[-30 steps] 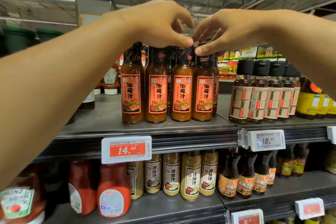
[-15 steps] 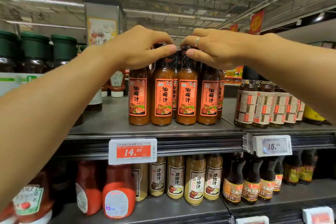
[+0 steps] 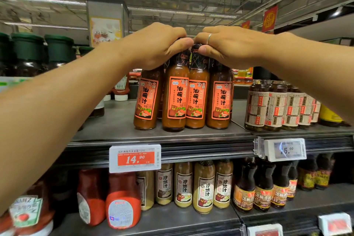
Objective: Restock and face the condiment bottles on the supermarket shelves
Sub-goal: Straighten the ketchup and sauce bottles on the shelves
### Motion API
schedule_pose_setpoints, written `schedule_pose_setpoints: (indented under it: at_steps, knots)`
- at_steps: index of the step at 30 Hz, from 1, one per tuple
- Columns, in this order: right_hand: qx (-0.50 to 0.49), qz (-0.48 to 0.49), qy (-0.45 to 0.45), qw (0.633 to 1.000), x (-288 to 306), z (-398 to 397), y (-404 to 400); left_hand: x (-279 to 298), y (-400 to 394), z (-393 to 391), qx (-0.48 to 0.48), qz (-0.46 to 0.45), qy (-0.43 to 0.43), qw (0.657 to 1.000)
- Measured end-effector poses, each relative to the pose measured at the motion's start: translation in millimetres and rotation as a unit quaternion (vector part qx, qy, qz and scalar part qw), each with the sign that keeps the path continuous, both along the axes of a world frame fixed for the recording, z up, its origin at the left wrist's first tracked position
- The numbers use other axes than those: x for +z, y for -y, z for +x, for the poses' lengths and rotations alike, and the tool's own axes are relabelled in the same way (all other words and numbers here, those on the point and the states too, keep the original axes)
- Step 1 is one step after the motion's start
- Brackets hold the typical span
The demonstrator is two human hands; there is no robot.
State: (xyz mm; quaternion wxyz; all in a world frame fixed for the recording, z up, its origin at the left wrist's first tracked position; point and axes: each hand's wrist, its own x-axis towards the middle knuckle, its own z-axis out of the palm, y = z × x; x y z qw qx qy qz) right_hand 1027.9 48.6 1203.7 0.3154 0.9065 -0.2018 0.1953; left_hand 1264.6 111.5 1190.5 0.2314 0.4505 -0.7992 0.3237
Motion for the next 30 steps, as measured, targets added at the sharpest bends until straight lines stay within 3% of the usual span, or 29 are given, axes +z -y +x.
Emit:
schedule_pose_setpoints:
  at_steps: [9, 17, 20, 23, 27, 30]
  knots:
    - [-0.023, 0.016, -0.001, 1.0, -1.0, -1.8, -6.6, 4.4, 3.4, 1.1, 0.016, 0.011, 0.031, 0.999]
    - [-0.035, 0.035, 0.0, 0.999, 1.8, 2.3, -9.9, 4.5, -7.4, 11.0, 0.033, 0.063, -0.004, 0.997]
    - [-0.047, 0.043, 0.017, 0.998, 1.9, -0.4, -13.3, -0.1, -16.5, 13.5, 0.019, 0.064, -0.088, 0.994]
    - [-0.07, 0.05, 0.085, 0.993, -1.0, -8.1, -21.7, -13.9, -28.7, 21.5, -0.015, 0.049, -0.235, 0.971]
    - [-0.051, 0.037, 0.28, 0.958, -35.5, -19.7, -53.1, -48.0, -50.0, 28.1, -0.018, 0.055, -0.402, 0.914]
    - [-0.072, 0.105, 0.403, 0.906, -83.6, -22.5, -72.2, -84.9, -64.8, 25.0, 0.034, 0.067, -0.504, 0.861]
